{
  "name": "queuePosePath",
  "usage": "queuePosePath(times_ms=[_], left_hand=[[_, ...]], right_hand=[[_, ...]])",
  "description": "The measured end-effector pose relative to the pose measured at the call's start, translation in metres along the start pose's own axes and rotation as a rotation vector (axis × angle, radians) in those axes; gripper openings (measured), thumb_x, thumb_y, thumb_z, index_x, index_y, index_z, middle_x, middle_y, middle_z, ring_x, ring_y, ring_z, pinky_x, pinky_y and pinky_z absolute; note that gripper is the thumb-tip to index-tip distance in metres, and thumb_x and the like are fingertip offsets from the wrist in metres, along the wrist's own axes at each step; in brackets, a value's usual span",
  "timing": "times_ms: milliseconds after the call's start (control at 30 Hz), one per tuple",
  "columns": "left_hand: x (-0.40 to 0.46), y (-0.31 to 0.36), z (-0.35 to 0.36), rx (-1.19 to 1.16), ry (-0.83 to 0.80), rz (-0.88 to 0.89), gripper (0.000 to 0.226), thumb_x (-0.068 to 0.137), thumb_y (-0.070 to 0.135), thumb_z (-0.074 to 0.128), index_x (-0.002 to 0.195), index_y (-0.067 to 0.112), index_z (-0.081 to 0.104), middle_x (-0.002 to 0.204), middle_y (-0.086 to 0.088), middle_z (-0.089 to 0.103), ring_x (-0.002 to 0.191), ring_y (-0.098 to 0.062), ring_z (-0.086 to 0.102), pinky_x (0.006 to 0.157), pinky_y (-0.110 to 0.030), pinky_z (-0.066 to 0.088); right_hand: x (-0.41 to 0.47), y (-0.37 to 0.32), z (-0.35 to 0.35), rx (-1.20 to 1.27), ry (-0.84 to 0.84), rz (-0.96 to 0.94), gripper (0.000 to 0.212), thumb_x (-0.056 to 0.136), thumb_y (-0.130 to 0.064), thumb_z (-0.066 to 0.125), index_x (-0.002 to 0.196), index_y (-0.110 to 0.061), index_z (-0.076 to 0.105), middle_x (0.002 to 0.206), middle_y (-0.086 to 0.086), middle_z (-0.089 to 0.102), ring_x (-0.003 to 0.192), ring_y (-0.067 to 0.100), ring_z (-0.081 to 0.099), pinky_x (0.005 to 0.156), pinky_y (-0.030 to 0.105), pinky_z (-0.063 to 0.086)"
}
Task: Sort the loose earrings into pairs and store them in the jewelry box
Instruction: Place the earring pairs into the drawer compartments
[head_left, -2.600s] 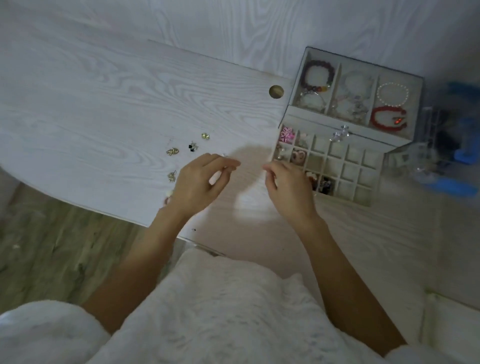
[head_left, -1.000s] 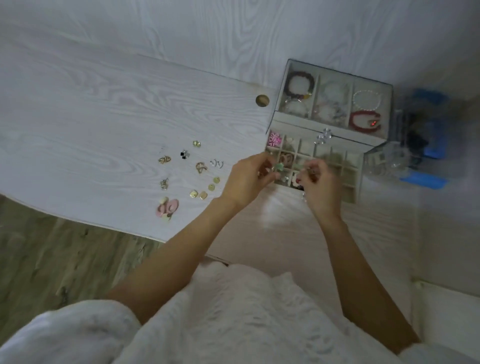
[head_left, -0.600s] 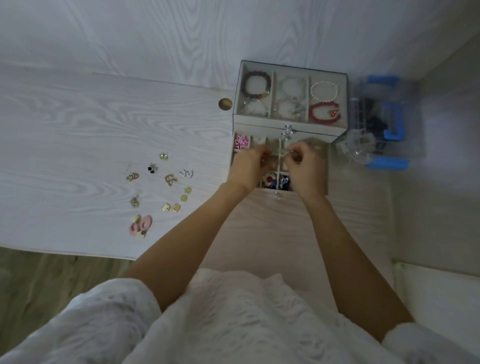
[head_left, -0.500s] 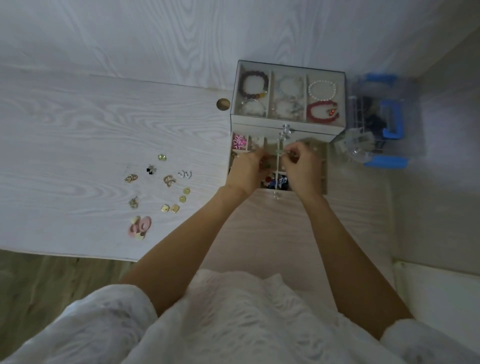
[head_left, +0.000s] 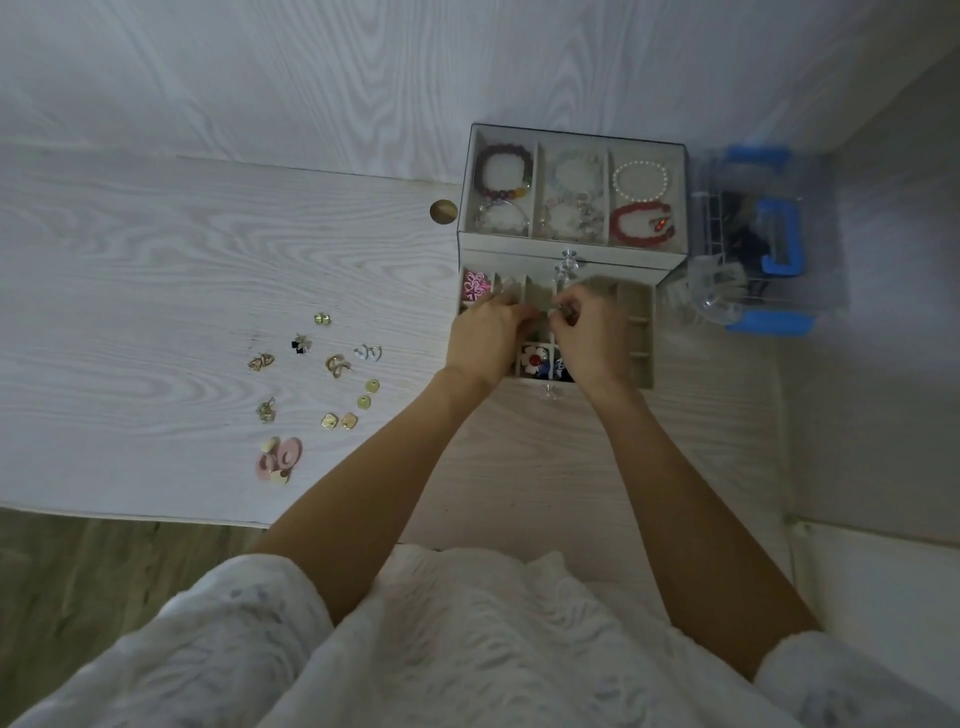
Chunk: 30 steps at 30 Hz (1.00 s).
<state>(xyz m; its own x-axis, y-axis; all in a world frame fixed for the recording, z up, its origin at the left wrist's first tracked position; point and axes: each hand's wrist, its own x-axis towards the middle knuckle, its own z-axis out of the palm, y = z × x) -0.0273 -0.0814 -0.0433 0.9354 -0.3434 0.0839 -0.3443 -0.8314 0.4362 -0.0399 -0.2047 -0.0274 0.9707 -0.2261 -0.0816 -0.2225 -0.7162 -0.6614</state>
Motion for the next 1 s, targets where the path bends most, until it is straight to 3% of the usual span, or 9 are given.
queuePosePath(times_ms=[167,267,333,400,500,633,867,1000], left_hand=[[0.003,0.001,-0.001,0.044,-0.007,-0.014,0.032,0.085,0.023,0.064,0.108,0.003,0.055,0.09,-0.016,0.068,0.094,-0.033,0.061,0.057,-0.038,0.049],[-0.006,-0.007,-0.002,0.085,-0.002,0.075,0.032,0.067,0.017,0.079,0.092,0.004,0.065,0.077,-0.01,0.07,0.08,-0.031,0.063,0.05,-0.031,0.049],[-0.011,-0.013,0.0,0.124,0.029,0.121,0.019,0.065,0.019,0.08,0.079,0.011,0.07,0.076,-0.002,0.071,0.074,-0.026,0.061,0.051,-0.026,0.047],[-0.012,-0.02,0.004,0.145,0.07,0.163,0.007,0.072,0.022,0.074,0.075,0.016,0.072,0.078,0.004,0.072,0.073,-0.023,0.058,0.053,-0.026,0.046],[-0.012,-0.02,0.007,0.164,0.08,0.188,0.023,0.081,0.027,0.053,0.074,0.018,0.074,0.075,0.005,0.072,0.073,-0.023,0.057,0.057,-0.026,0.046],[-0.013,-0.019,0.005,0.134,0.098,0.189,0.032,0.082,0.026,0.044,0.078,0.017,0.074,0.077,0.003,0.073,0.075,-0.024,0.058,0.059,-0.028,0.049],[-0.057,-0.011,-0.055,-0.173,0.179,-0.091,0.021,0.09,0.032,0.054,0.08,0.015,0.06,0.072,0.004,0.063,0.064,-0.012,0.055,0.054,-0.024,0.039],[-0.11,-0.051,-0.08,-0.342,0.187,-0.254,0.016,0.091,0.034,0.051,0.087,0.022,0.06,0.079,0.014,0.064,0.065,0.003,0.054,0.057,-0.009,0.032]], right_hand=[[-0.001,-0.002,-0.005,-0.076,0.068,-0.059,0.013,0.089,-0.009,0.058,0.1,-0.008,0.065,0.086,0.007,0.069,0.066,0.013,0.059,0.064,0.028,0.053],[0.001,-0.001,-0.002,-0.077,0.031,-0.057,0.015,0.088,-0.007,0.059,0.101,-0.006,0.066,0.089,0.009,0.07,0.067,0.014,0.06,0.066,0.027,0.053],[0.002,-0.001,0.003,-0.055,-0.029,-0.04,0.018,0.087,-0.009,0.061,0.103,-0.005,0.066,0.094,0.011,0.07,0.073,0.016,0.063,0.071,0.026,0.054],[0.002,-0.001,0.006,-0.064,-0.057,-0.045,0.019,0.086,-0.011,0.062,0.104,-0.004,0.067,0.097,0.011,0.07,0.078,0.018,0.065,0.075,0.028,0.054],[-0.001,0.004,0.006,-0.182,-0.058,-0.124,0.017,0.087,-0.008,0.058,0.1,-0.007,0.069,0.097,0.01,0.068,0.082,0.023,0.063,0.075,0.037,0.054],[-0.011,0.009,0.007,-0.4,-0.099,-0.299,0.019,0.088,-0.009,0.055,0.098,-0.006,0.07,0.102,0.011,0.066,0.1,0.031,0.053,0.092,0.041,0.042],[-0.044,-0.012,0.009,-0.283,0.086,-0.363,0.027,0.083,-0.006,0.058,0.109,-0.008,0.063,0.115,0.013,0.054,0.108,0.029,0.051,0.09,0.037,0.044],[-0.079,-0.041,0.035,-0.197,-0.011,-0.487,0.023,0.082,-0.005,0.06,0.104,-0.009,0.065,0.111,0.01,0.058,0.106,0.029,0.053,0.089,0.039,0.047]])
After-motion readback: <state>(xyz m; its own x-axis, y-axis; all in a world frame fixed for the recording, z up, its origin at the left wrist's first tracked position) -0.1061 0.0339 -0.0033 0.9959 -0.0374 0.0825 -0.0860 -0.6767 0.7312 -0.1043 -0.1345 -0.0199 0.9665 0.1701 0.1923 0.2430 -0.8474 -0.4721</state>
